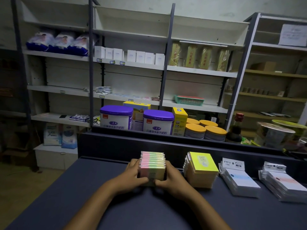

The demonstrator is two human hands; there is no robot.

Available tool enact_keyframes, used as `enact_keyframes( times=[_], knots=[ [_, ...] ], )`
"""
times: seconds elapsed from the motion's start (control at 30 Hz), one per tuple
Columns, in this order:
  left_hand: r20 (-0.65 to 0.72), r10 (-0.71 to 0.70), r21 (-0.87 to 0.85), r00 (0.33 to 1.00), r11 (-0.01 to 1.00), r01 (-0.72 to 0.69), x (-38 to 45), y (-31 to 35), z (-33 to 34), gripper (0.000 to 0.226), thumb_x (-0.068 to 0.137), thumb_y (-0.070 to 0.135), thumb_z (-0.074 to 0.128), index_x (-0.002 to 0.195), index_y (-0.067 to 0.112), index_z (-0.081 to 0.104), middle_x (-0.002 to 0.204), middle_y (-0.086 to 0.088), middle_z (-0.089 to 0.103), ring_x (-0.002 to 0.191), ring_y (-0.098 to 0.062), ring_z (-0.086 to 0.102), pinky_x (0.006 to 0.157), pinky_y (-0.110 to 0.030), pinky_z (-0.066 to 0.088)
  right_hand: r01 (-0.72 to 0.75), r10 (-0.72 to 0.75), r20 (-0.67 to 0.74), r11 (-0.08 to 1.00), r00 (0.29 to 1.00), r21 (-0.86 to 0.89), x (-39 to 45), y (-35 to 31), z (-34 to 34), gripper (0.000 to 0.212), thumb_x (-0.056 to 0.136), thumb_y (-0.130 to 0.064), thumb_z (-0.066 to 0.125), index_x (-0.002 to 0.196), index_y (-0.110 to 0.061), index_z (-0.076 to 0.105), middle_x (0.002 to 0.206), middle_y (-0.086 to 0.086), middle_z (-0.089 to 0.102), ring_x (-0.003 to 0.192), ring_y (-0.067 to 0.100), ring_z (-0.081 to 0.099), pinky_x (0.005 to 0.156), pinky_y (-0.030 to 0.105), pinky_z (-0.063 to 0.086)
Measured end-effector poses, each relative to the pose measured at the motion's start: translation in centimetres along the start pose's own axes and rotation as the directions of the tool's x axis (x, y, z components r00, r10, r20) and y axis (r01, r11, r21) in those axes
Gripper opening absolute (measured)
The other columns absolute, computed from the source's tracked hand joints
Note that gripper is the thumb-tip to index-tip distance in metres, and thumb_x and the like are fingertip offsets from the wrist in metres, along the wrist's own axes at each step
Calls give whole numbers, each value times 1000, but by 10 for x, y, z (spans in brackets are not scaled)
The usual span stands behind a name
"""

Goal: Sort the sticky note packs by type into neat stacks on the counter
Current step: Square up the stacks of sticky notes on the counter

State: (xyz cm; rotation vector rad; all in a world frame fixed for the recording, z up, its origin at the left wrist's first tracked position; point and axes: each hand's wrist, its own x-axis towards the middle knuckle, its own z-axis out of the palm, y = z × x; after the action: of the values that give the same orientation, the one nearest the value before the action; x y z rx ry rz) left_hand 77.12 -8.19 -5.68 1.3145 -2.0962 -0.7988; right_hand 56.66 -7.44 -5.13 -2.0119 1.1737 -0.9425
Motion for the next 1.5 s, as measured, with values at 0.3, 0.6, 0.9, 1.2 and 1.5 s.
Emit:
enact_keyframes(
  times=[0.3, 0.6, 0.9, 1.2, 1.5],
  knots=[
    [-130, -37, -296, 991, 955, -3, 4, 6, -10, 48, 85, 11, 73, 125, 24, 52, 127, -3, 55, 117, -13, 59, 101, -19, 45, -113, 119, -96, 992, 988, 60, 4, -2, -5, 45, 72, -32, 85, 111, -31, 63, 105, -11, 74, 97, -3, 69, 89, 25, 57],
    [-153, -292, -476, 944, 859, 189, 1, 19, -12, 65, 63, 77, 66, 73, 13, 76, 65, -2, 63, 61, -15, 53, 55, -25, 41, -318, 340, -124, 933, 932, 168, 1, -22, -8, 52, 84, -61, 63, 88, -12, 77, 73, -2, 67, 72, 13, 61, 71, 32, 45],
    [-114, -426, -435, 897, 833, 341, -2, 30, -10, 75, 77, 75, 58, 89, 4, 78, 83, -16, 76, 65, -23, 64, 57, -29, 45, -424, 441, -108, 894, 891, 148, 5, -21, -5, 63, 84, -69, 55, 99, -11, 76, 88, 7, 77, 84, 18, 74, 83, 32, 56],
    [-188, -440, -338, 878, 869, 362, -1, 30, -8, 74, 75, 81, 52, 78, 11, 77, 71, -2, 76, 52, -15, 65, 48, -23, 47, -418, 413, -115, 908, 904, -26, 6, -25, -3, 65, 89, -73, 43, 92, -16, 74, 91, 1, 72, 83, 12, 68, 75, 29, 52],
    [121, -131, -101, 984, 984, 144, -11, 9, -27, 34, 70, 31, 88, 100, 23, 76, 87, 12, 77, 79, 3, 68, 74, -19, 52, -296, 303, 104, 952, 947, -76, -7, -16, -17, 57, 74, -32, 86, 122, -19, 59, 107, -7, 71, 95, 3, 68, 82, 18, 56]
  ],
)
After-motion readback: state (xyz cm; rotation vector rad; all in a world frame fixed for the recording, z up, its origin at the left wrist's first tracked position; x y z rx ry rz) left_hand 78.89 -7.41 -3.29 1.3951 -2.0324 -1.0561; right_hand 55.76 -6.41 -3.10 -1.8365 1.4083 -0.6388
